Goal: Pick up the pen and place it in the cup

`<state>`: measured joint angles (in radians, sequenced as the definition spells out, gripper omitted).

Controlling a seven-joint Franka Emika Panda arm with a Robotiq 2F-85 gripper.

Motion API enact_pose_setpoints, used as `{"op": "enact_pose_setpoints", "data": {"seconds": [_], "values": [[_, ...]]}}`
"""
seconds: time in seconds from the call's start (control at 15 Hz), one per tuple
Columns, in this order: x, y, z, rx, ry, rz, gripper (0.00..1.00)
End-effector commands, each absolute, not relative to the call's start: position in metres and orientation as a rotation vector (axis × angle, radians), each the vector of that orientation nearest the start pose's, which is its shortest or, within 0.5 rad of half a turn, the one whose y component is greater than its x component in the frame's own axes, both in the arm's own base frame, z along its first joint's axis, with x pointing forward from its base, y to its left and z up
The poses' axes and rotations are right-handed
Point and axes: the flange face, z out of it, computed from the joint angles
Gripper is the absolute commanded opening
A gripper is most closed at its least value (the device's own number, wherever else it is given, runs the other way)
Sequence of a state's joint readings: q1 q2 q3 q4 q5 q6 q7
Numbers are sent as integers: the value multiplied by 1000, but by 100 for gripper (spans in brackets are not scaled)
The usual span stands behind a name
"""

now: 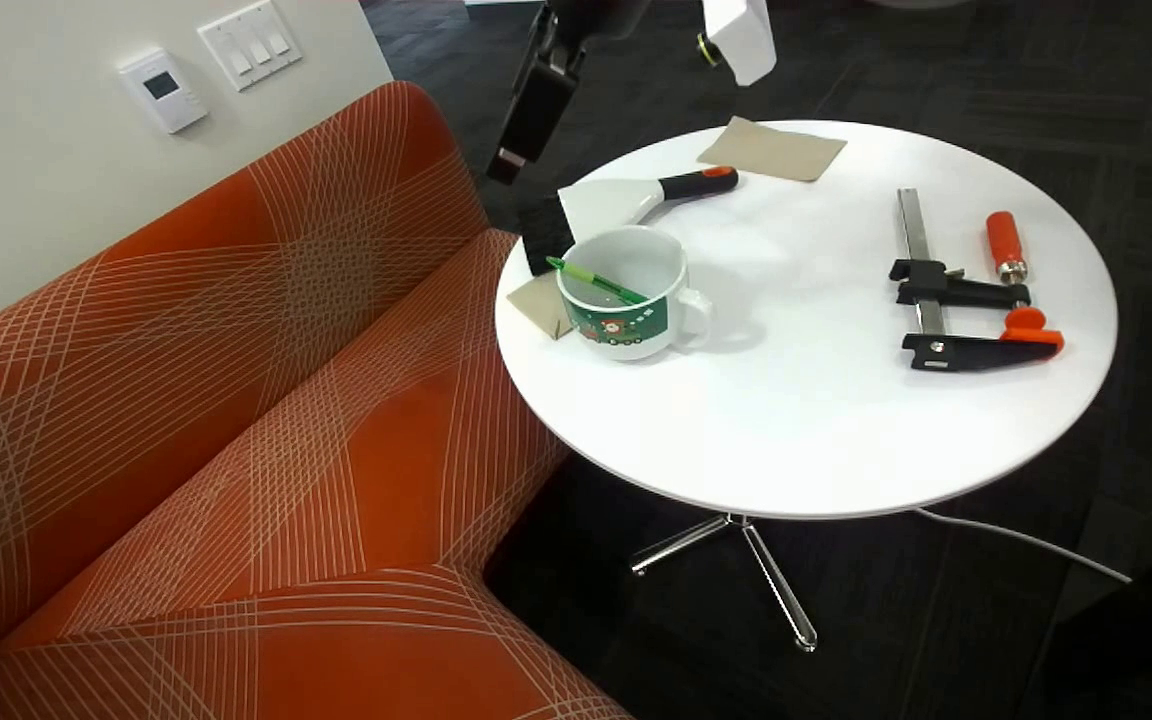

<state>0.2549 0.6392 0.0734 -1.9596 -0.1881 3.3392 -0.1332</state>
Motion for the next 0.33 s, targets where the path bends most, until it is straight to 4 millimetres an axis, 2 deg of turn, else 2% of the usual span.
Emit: {"op": "enact_pose_setpoints", "data": {"seconds": [0.0, 0.13, 0.27], "values": [[617, 228, 241, -2713, -892, -1117, 100], [610, 231, 253, -2705, -901, -1128, 100], [607, 230, 255, -2706, -903, -1125, 100]]}}
